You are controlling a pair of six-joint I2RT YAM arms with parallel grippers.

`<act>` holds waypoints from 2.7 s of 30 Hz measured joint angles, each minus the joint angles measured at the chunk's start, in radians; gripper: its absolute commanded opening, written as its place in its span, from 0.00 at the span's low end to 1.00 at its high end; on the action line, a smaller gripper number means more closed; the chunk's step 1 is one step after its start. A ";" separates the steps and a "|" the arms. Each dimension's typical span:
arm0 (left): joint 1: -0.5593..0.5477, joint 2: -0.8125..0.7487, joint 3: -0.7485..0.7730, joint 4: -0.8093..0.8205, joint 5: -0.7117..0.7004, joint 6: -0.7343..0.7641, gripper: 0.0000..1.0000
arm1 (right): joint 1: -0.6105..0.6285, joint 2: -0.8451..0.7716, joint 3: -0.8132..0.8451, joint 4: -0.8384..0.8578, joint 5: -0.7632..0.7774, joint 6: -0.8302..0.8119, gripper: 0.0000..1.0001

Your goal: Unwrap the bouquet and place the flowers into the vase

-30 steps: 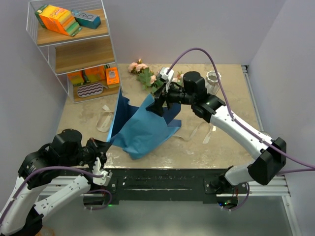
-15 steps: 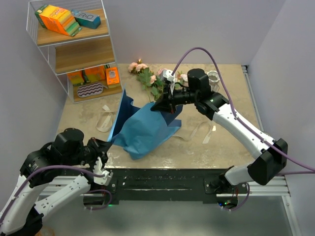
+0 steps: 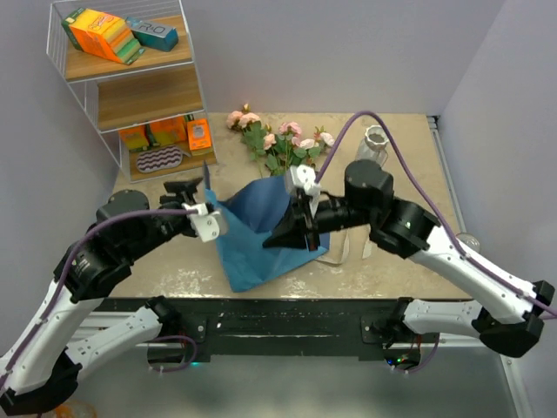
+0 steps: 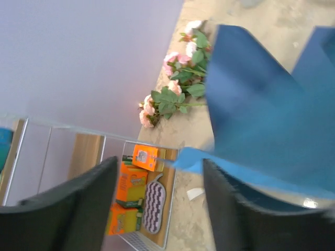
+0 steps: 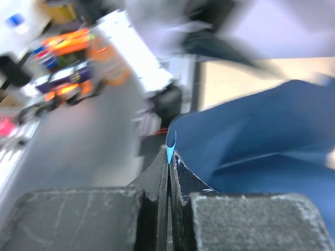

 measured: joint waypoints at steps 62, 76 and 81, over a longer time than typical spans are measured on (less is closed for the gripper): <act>0.000 0.363 0.013 0.220 -0.178 -0.303 0.99 | 0.770 -0.332 0.130 -0.256 1.061 0.271 0.69; 0.088 0.425 0.011 0.259 -0.087 -0.331 0.97 | 0.511 0.048 0.254 -0.364 1.403 0.254 0.47; 0.265 0.548 0.077 0.248 -0.039 -0.373 0.93 | 0.230 0.109 0.160 -0.364 1.320 0.301 0.44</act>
